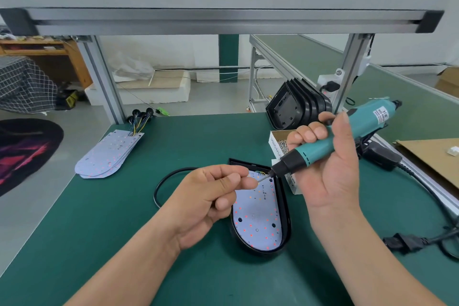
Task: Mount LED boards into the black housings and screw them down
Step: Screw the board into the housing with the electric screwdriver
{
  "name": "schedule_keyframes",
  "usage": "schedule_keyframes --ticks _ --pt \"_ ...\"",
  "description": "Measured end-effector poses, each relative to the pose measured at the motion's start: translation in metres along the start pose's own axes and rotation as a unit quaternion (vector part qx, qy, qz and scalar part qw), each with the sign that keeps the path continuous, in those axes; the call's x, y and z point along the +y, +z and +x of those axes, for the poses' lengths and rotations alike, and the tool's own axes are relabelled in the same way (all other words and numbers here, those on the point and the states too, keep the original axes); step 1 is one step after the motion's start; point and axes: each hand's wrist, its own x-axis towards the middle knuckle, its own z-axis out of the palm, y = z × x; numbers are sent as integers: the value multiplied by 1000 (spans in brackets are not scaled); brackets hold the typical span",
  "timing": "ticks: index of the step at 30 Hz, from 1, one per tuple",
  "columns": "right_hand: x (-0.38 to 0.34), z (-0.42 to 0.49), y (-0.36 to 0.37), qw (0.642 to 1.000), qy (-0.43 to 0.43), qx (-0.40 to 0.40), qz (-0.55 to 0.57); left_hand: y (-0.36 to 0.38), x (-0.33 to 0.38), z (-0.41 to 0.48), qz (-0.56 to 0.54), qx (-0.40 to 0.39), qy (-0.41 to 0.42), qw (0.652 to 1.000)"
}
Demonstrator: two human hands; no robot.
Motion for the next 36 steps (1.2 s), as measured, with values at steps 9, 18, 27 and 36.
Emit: schedule_keyframes --ticks 9,18,27,36 --pt "3 -4 5 1000 -17 -1 -15 6 -3 -6 129 -34 4 991" --pt "11 -5 0 999 5 -17 -28 9 -5 -8 119 -37 2 992" --pt "11 -5 -1 1000 6 -8 -26 9 -6 -9 126 -45 -7 991" --pt "10 -5 1 1000 5 1 -29 8 -7 -8 116 -61 3 991"
